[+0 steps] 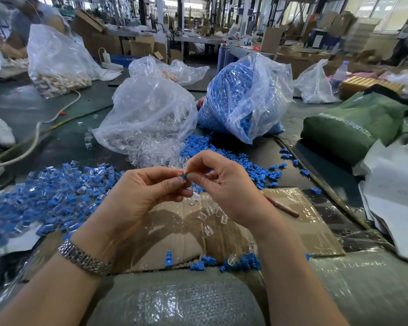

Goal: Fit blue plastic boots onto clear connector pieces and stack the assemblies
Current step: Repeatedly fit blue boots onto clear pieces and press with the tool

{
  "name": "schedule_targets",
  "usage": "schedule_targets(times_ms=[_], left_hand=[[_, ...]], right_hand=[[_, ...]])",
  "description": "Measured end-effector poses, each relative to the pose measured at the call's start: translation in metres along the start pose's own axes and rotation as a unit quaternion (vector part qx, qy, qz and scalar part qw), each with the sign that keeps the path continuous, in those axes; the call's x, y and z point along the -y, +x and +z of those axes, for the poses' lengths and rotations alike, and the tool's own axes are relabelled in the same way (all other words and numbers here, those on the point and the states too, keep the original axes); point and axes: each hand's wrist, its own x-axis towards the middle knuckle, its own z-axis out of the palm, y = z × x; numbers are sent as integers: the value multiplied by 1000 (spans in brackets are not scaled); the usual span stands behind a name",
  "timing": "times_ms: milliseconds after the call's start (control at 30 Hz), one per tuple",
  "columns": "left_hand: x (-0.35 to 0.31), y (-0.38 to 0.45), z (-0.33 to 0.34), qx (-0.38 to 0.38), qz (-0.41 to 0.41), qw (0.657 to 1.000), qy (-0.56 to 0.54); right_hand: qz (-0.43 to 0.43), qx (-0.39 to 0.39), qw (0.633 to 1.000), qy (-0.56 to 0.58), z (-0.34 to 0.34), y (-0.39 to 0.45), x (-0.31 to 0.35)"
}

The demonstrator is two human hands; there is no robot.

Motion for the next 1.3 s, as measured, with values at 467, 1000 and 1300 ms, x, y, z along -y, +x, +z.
schedule_targets(times_ms=[467, 1000, 1300], left_hand=[[4, 8, -12, -15, 11, 999, -37], [6, 15, -20, -41, 21, 991, -122], [7, 18, -21, -29, 43, 993, -103]], right_hand=[[419, 46, 823, -380, -34, -12, -33], [319, 38, 937, -133, -41, -2, -6], [234, 194, 953, -19, -17, 2, 26]])
